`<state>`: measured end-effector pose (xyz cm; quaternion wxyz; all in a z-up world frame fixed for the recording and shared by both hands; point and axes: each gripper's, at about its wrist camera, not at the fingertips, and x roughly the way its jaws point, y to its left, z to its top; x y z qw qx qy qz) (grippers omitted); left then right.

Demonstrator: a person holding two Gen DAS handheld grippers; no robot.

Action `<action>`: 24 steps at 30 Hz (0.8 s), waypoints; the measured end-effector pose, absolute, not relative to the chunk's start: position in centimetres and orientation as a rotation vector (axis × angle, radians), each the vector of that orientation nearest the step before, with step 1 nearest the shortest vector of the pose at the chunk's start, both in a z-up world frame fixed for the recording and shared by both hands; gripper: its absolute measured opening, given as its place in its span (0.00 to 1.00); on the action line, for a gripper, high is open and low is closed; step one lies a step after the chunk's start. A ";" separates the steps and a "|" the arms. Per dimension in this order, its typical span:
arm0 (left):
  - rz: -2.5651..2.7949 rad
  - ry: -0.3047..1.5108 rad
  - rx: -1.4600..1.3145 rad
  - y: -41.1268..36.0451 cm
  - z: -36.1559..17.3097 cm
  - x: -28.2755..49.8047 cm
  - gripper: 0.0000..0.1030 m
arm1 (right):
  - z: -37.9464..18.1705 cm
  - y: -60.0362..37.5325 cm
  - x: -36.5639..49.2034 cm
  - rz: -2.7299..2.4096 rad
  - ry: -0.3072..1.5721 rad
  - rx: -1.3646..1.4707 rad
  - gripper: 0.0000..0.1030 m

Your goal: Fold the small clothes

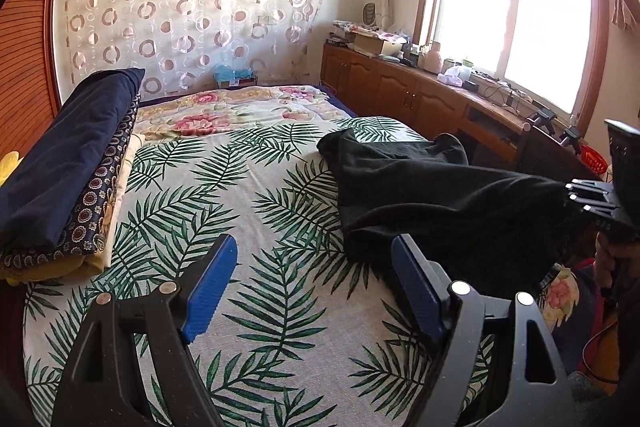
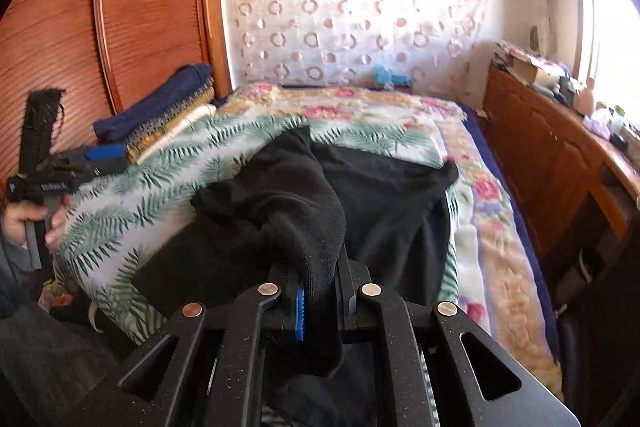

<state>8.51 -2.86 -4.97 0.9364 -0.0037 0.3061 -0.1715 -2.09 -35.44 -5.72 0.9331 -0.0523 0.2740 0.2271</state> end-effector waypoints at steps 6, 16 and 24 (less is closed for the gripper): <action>-0.349 0.628 -0.003 -3.2 -5.0 8.4 0.78 | -7.7 -36.3 -1.1 0.408 0.651 -0.106 0.10; -0.346 0.624 0.000 -3.3 -5.0 8.3 0.78 | -6.8 -36.6 -0.5 0.372 0.712 -0.109 0.38; -0.339 0.622 -0.003 -3.3 -5.0 8.1 0.78 | -3.5 -36.0 -2.7 0.402 0.613 -0.116 0.48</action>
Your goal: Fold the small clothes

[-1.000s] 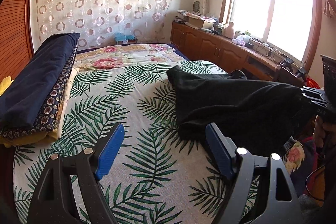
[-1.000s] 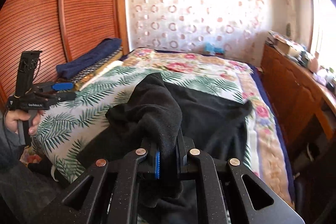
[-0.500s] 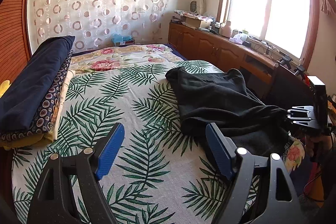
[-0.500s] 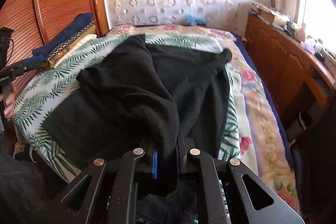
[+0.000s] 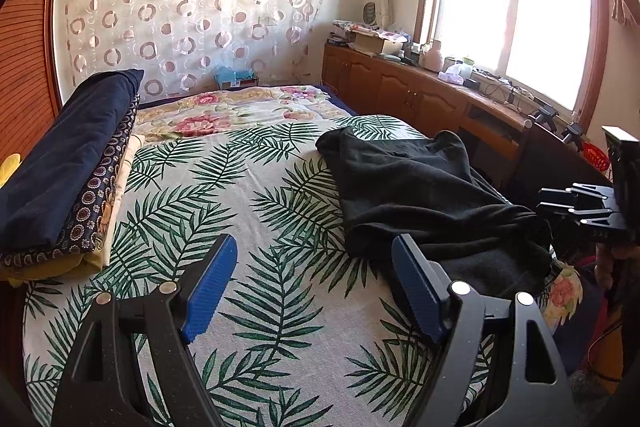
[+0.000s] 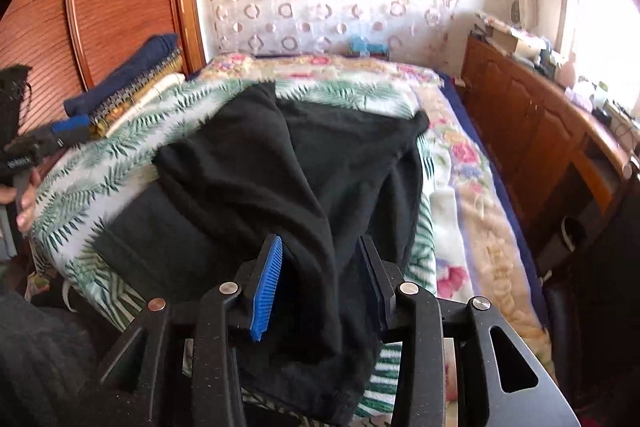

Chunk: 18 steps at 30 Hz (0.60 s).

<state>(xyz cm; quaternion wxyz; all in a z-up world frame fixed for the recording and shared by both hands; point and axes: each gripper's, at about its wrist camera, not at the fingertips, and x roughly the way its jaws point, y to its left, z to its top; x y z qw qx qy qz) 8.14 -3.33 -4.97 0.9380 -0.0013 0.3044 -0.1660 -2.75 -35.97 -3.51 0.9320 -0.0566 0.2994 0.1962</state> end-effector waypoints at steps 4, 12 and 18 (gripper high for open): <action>-0.332 0.619 -0.008 -3.2 -5.1 8.1 0.78 | -3.8 -33.5 -2.6 0.448 0.603 -0.133 0.58; -0.303 0.604 -0.020 -1.8 -4.7 7.8 0.78 | -3.9 -26.1 0.7 0.616 0.618 -0.207 0.58; -0.288 0.611 -0.045 -1.0 -5.1 8.0 0.78 | -3.6 -21.0 2.4 0.716 0.649 -0.307 0.58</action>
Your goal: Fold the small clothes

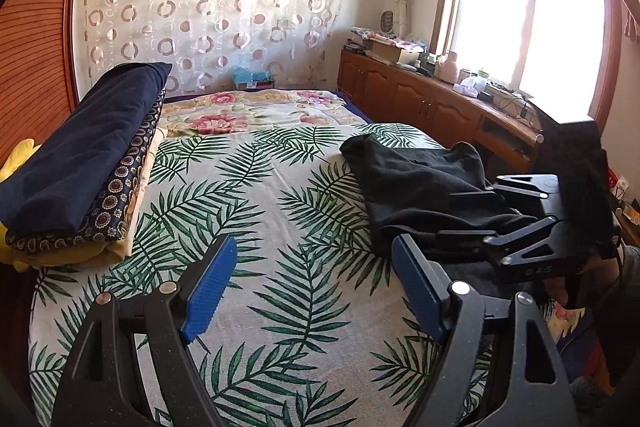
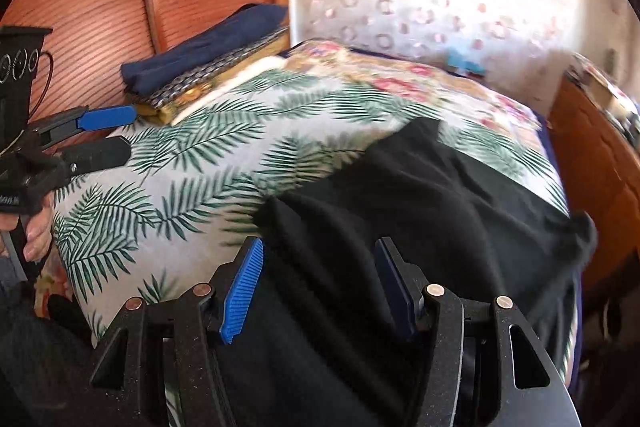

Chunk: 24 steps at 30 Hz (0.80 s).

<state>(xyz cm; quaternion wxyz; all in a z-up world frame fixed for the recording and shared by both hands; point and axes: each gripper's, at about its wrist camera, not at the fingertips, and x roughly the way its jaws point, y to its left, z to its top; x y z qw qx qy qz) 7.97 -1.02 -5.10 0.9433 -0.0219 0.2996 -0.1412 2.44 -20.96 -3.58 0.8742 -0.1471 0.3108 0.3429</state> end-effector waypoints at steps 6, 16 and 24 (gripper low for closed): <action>-0.288 0.607 -0.052 -0.6 -5.2 7.8 0.78 | -4.1 -18.3 5.1 0.760 0.718 -0.340 0.58; -0.291 0.619 -0.055 -0.6 -5.6 7.8 0.78 | -6.4 -15.7 8.8 0.730 0.765 -0.396 0.29; -0.304 0.630 -0.045 -0.9 -5.7 7.9 0.78 | -1.7 -21.6 9.4 0.703 0.642 -0.224 0.10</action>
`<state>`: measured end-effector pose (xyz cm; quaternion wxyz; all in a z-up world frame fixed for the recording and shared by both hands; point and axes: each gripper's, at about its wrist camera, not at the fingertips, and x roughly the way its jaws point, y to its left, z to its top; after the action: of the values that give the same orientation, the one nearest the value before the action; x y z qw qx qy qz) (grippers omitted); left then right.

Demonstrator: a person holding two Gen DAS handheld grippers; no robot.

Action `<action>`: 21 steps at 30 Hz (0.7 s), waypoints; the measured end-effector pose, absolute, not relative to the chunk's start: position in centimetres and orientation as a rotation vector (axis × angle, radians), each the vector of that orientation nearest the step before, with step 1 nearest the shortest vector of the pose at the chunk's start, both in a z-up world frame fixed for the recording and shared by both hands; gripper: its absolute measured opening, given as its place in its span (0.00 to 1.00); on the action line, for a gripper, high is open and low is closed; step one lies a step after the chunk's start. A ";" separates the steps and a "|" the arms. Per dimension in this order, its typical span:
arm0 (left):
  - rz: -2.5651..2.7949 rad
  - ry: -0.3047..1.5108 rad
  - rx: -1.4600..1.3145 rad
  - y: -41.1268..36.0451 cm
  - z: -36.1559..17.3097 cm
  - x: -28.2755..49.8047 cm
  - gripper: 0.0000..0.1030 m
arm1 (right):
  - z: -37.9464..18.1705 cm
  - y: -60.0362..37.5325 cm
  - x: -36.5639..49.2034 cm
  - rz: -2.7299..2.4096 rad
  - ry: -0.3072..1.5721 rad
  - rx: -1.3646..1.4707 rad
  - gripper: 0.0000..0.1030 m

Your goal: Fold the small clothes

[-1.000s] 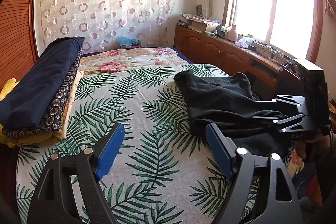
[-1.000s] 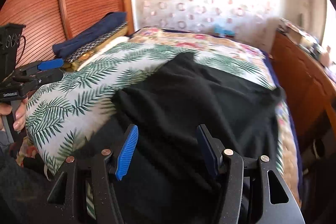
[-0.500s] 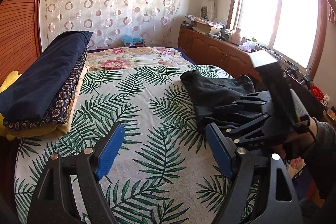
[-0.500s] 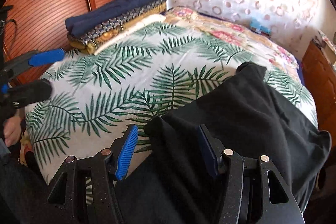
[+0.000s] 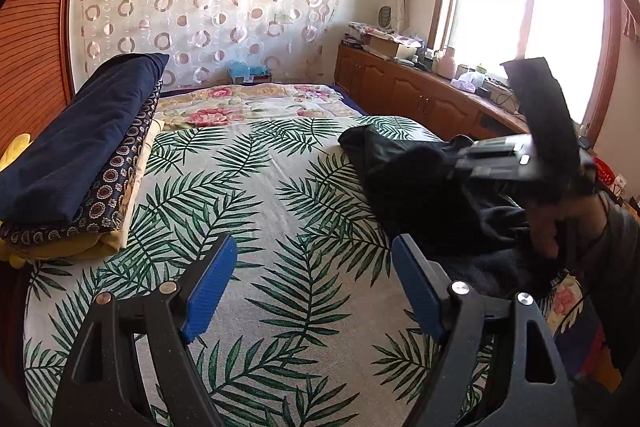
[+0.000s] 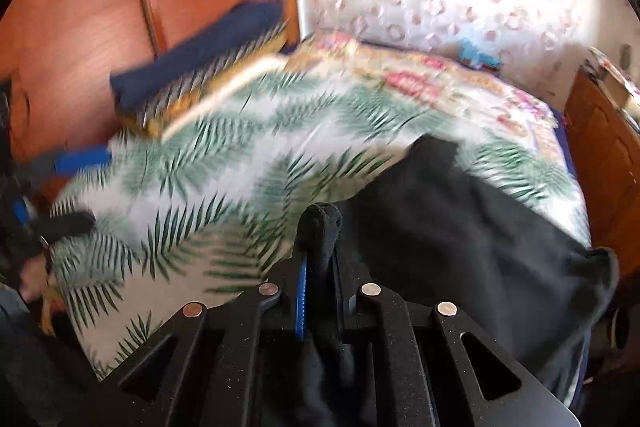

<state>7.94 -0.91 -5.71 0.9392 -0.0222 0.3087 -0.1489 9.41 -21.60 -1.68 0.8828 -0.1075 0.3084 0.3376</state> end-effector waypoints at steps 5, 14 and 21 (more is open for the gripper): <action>-0.316 0.638 -0.038 -1.6 -5.9 8.1 0.78 | 1.1 -26.0 11.3 0.556 0.569 -0.247 0.09; -0.335 0.657 -0.022 -2.7 -6.3 8.3 0.78 | 1.3 -33.7 19.3 0.212 0.638 -0.182 0.09; -0.353 0.681 -0.007 -3.5 -6.9 8.4 0.78 | -2.1 -33.7 19.8 0.150 0.729 -0.200 0.42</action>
<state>8.43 -3.49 -6.85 0.9273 -0.0033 0.3322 -0.1722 19.76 -33.72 -2.10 0.9266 -0.0975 0.3557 0.0731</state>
